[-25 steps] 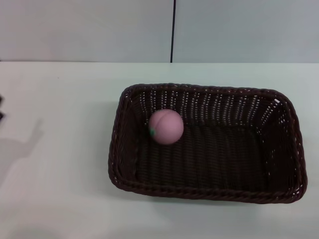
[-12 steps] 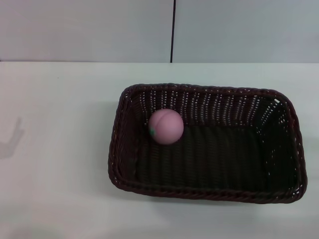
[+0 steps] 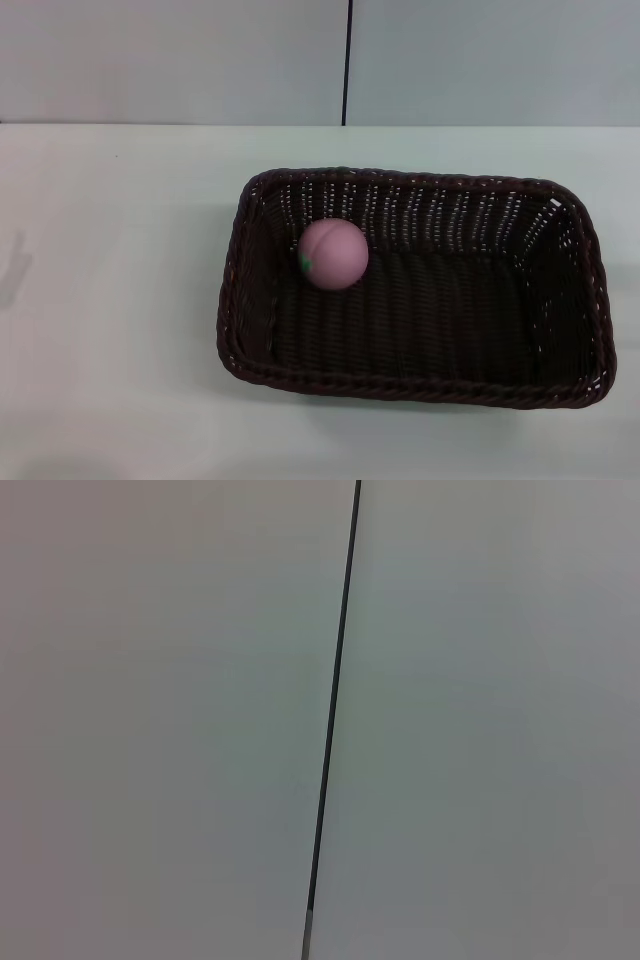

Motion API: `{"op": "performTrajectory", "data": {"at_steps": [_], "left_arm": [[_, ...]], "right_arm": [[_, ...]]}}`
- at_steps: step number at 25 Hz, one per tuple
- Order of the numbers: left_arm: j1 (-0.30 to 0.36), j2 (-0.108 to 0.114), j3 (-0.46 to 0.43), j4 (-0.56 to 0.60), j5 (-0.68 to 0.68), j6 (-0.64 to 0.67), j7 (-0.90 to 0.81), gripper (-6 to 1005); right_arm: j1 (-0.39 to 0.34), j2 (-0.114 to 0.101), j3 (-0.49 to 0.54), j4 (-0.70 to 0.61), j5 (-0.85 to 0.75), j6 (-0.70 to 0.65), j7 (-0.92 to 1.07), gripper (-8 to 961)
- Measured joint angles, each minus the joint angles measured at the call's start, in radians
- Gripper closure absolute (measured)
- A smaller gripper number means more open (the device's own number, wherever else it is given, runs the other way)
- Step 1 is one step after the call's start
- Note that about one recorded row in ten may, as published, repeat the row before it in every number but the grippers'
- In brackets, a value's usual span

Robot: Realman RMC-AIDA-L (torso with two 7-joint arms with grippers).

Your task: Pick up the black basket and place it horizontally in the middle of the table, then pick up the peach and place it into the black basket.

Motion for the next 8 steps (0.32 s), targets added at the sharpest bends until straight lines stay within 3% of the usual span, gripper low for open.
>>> {"op": "performTrajectory", "data": {"at_steps": [8], "left_arm": [[0.012,-0.002,-0.015,-0.010,-0.001,0.027,0.000,140]], "right_arm": [[0.010,-0.003,-0.003,-0.007,-0.017,0.010,0.002,165]]}}
